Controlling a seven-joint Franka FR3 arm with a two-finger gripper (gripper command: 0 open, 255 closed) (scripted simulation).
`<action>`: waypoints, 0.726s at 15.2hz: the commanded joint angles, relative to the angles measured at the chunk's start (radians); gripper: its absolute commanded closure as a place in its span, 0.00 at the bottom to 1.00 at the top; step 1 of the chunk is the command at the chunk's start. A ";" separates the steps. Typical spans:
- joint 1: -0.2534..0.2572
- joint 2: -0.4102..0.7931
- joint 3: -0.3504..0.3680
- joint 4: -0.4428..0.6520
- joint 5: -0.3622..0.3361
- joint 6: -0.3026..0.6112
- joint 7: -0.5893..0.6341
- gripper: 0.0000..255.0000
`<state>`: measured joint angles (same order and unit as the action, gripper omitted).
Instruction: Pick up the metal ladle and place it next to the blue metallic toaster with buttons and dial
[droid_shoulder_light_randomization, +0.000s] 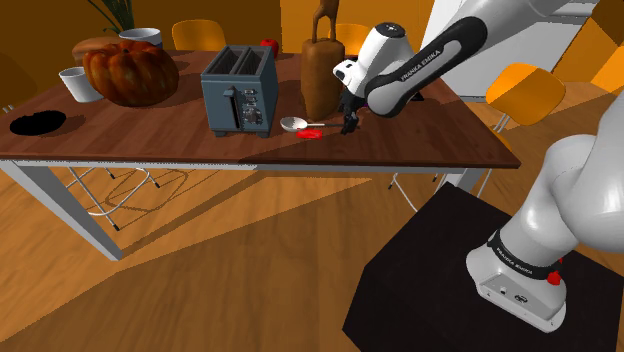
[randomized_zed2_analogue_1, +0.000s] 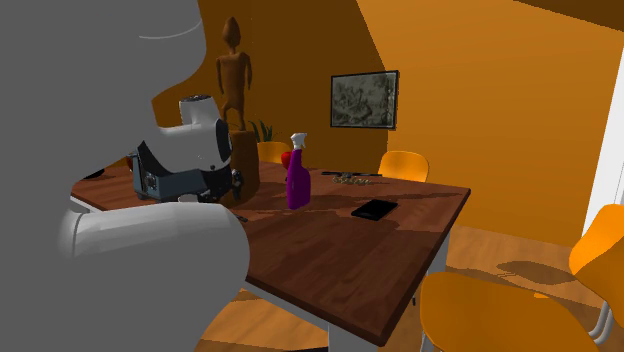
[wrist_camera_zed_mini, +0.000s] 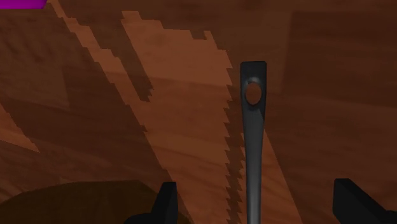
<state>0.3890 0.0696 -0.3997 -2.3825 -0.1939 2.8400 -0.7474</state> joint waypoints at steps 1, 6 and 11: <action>-0.002 0.009 0.000 -0.002 0.004 0.003 -0.004 0.00; -0.002 0.009 0.000 -0.002 0.004 0.003 -0.004 0.00; -0.004 0.013 0.001 0.002 0.009 0.003 -0.009 1.00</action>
<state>0.3854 0.0824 -0.3990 -2.3802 -0.1846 2.8431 -0.7562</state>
